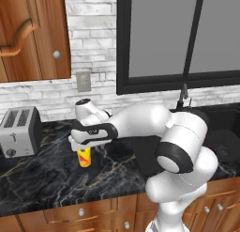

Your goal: Move any existing items from the left basin to the right basin for drying. Then move the cup from the counter to the left basin of the sink for washing.

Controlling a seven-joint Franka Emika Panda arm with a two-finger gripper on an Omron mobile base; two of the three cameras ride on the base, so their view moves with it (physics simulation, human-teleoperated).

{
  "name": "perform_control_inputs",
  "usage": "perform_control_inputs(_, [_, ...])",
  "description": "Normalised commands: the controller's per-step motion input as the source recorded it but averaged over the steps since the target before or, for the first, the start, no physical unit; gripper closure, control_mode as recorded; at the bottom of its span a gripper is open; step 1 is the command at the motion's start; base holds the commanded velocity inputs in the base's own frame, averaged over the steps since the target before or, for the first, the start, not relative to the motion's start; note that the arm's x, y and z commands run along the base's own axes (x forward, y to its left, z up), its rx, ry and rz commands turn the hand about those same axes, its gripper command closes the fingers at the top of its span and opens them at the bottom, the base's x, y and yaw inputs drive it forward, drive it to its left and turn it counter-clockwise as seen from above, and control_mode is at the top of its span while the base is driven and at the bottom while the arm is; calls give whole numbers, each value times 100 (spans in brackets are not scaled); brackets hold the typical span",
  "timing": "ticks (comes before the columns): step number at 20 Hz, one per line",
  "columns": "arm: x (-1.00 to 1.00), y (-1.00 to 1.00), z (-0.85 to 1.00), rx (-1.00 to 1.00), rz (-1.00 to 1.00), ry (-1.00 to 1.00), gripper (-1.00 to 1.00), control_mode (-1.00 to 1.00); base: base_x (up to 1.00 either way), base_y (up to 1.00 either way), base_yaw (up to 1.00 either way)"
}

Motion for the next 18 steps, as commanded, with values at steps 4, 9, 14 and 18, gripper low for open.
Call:
perform_control_inputs(4, [1,1,-15,0,0,1,100,-100,0,0,0])
perform_control_inputs(9, [2,1,-7,0,0,3,100,-100,0,0,0])
perform_control_inputs(14, [0,0,-1,0,0,0,100,-100,0,0,0])
perform_control_inputs(18, [0,-16,1,0,-2,0,100,-100,0,0,0])
